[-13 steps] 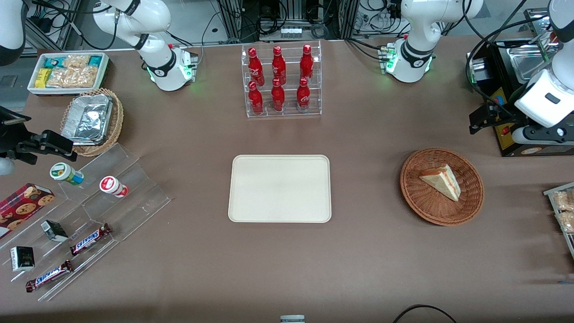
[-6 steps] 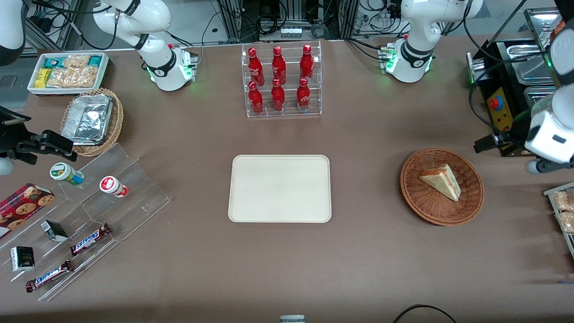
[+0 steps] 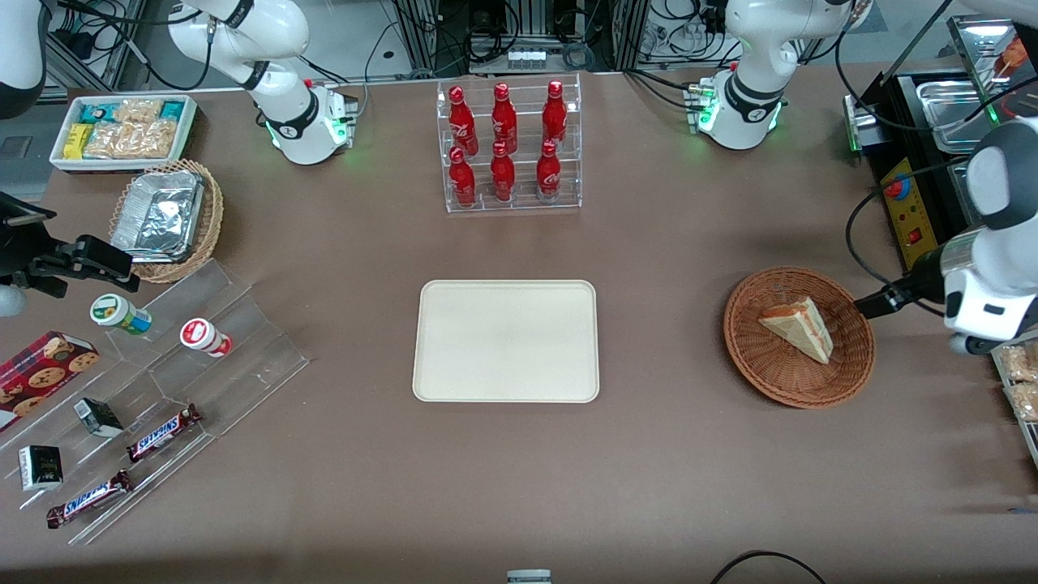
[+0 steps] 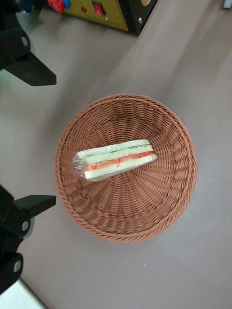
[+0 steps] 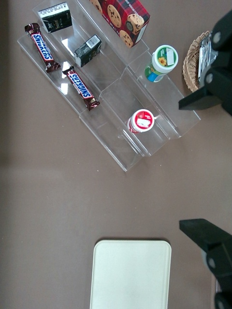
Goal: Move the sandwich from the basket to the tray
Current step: 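Lower the open left gripper onto the sandwich in the basket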
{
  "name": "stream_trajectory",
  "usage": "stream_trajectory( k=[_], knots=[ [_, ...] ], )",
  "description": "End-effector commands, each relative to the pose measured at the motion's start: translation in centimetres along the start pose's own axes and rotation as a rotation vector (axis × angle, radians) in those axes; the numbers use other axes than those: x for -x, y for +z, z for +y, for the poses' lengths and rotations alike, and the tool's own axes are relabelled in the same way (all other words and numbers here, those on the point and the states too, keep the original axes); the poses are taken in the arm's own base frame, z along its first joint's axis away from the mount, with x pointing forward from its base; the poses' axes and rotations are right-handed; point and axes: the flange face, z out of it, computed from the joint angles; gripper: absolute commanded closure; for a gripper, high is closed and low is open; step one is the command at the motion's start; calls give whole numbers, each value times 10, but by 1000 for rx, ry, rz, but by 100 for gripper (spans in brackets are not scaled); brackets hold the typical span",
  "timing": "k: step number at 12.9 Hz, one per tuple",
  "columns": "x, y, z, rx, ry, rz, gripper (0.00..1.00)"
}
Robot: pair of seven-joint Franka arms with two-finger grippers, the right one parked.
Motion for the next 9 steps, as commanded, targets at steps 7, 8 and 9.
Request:
stream_trajectory(
  k=[7,8,9],
  knots=[
    [-1,149,9,78,-341,76,0],
    [-3,156,13,81,-341,77,0],
    [-4,163,13,86,-343,85,0]
  ],
)
